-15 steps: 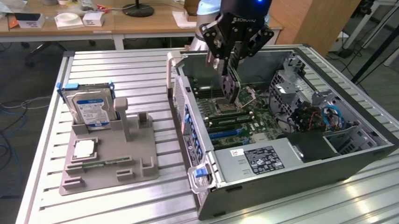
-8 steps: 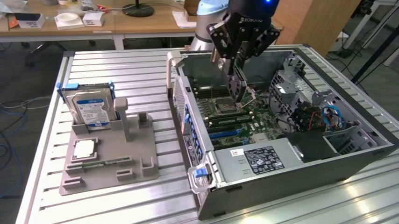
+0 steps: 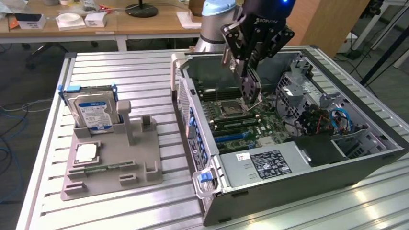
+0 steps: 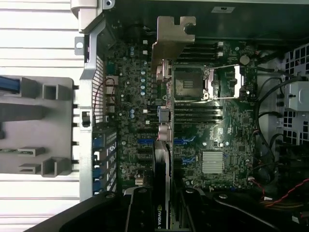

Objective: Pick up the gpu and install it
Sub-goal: 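Pick up the gpu and move the gpu toward the slot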

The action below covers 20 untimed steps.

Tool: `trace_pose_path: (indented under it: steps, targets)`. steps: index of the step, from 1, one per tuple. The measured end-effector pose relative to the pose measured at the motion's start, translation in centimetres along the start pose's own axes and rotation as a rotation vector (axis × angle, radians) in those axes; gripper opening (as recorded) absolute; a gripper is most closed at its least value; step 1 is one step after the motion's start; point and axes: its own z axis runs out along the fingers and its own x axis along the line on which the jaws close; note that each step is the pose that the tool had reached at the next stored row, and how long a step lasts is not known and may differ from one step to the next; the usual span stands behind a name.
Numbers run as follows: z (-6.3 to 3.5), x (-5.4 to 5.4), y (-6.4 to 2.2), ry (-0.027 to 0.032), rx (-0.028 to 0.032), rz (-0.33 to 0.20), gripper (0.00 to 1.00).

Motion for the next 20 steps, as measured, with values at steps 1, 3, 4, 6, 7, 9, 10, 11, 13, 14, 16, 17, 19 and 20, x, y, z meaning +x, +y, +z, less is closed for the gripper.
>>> trace_pose_path:
  steps: [1,3,4,6,7,9,10,11,13,14,16,17,19,20]
  targets:
    - [0.0,-0.2,0.0,0.0,0.0,-0.001,0.26]
    - [0.0,-0.6,0.01,0.0002,0.0,-0.004,0.26]
    - [0.0,-0.8,0.01,0.0002,0.0,-0.005,0.26]
    - [0.0,-1.2,0.02,0.0003,0.0,-0.008,0.26]
    - [0.01,-1.4,0.02,0.0004,-0.0001,-0.01,0.26]
    - [0.01,-1.8,0.03,0.0005,-0.0001,-0.012,0.26]
    - [0.01,-2.1,0.03,0.0006,-0.0001,-0.013,0.26]
    - [0.01,-2.3,0.04,0.0006,-0.0001,-0.015,0.26]
    - [0.01,-2.7,0.04,0.0007,-0.0001,-0.017,0.26]
    - [0.01,-2.9,0.05,0.0008,0.0,-0.018,0.26]
    - [0.01,-3.3,0.05,0.0009,0.0,-0.02,0.26]
    - [0.01,-3.5,0.06,0.0009,0.0,-0.021,0.26]
    - [0.01,-3.9,0.06,0.001,0.0,-0.023,0.26]
    - [0.02,-4.1,0.06,0.001,0.0,-0.024,0.26]
